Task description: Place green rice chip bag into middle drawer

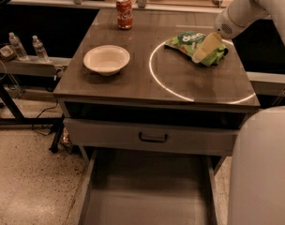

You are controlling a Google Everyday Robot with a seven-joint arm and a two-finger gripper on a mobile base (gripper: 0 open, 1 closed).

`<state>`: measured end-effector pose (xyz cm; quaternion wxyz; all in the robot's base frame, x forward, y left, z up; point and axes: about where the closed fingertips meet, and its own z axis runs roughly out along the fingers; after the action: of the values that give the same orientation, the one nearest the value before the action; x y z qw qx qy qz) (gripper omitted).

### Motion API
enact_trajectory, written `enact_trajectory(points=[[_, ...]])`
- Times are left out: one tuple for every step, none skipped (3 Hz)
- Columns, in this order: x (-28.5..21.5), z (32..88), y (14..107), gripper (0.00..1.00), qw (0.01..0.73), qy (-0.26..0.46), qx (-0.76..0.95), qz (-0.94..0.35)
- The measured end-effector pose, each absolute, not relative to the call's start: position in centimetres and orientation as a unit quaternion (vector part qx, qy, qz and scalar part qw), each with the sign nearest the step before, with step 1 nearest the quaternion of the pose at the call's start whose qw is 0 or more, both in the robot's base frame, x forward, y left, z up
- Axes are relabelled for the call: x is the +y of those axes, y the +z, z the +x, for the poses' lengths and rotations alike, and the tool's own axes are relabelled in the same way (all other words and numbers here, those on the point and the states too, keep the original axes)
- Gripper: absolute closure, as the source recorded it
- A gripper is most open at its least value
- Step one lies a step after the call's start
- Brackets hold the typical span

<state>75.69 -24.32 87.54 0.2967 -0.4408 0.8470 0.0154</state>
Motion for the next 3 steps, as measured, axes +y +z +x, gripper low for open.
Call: enact_trajectory(points=[[-25.1, 77.3, 84.3, 0.02, 0.284, 0.036, 0.861, -0.421], [-25.8, 78.3, 82.9, 0.33, 0.286, 0.043, 0.865, -0.41], [-26.1, 78.5, 82.9, 0.56, 0.287, 0.046, 0.866, -0.406]])
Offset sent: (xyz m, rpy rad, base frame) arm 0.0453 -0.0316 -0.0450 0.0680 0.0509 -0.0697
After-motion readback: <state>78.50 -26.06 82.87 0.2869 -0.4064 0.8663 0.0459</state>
